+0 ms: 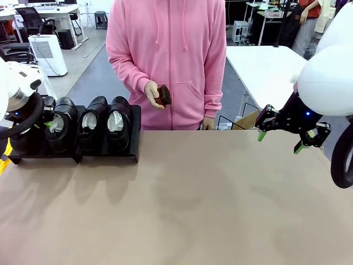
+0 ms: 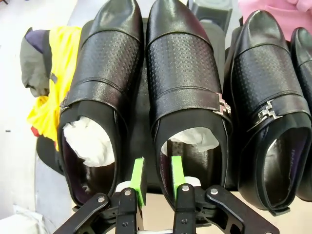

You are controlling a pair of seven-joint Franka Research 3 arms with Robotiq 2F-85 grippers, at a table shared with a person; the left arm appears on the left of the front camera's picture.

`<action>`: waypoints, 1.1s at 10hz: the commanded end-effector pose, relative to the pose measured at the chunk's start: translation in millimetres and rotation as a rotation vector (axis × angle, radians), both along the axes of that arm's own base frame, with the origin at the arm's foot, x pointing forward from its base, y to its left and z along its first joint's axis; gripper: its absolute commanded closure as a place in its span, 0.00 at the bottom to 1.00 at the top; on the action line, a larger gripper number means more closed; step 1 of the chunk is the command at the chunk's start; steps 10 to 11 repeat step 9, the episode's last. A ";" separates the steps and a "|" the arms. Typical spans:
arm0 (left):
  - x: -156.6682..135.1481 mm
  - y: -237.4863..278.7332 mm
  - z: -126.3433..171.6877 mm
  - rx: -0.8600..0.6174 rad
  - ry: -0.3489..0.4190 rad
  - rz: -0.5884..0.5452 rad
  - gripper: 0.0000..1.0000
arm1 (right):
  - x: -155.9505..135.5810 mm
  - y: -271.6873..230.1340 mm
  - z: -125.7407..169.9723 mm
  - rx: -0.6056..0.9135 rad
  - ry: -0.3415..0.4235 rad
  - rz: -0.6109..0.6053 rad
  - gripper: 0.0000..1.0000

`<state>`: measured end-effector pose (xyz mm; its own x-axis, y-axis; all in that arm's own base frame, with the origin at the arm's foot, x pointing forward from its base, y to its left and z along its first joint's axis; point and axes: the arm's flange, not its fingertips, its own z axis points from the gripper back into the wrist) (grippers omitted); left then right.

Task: Organize the shoes by placing them on the stand.
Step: Place the Shoe from the middle of the table onto the Shoes Stand.

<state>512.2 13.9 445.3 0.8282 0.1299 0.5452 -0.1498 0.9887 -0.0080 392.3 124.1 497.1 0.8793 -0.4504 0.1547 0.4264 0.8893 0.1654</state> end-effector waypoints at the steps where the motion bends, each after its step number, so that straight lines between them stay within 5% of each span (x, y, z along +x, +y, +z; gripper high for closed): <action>1: 0.2 1.2 2.7 0.001 -0.008 -0.005 0.70 | 0.4 -1.6 0.5 0.008 -0.006 0.019 0.00; 11: 0.2 1.2 2.7 0.001 -0.008 -0.005 0.70 | 0.4 -1.6 0.5 0.008 -0.006 0.019 0.00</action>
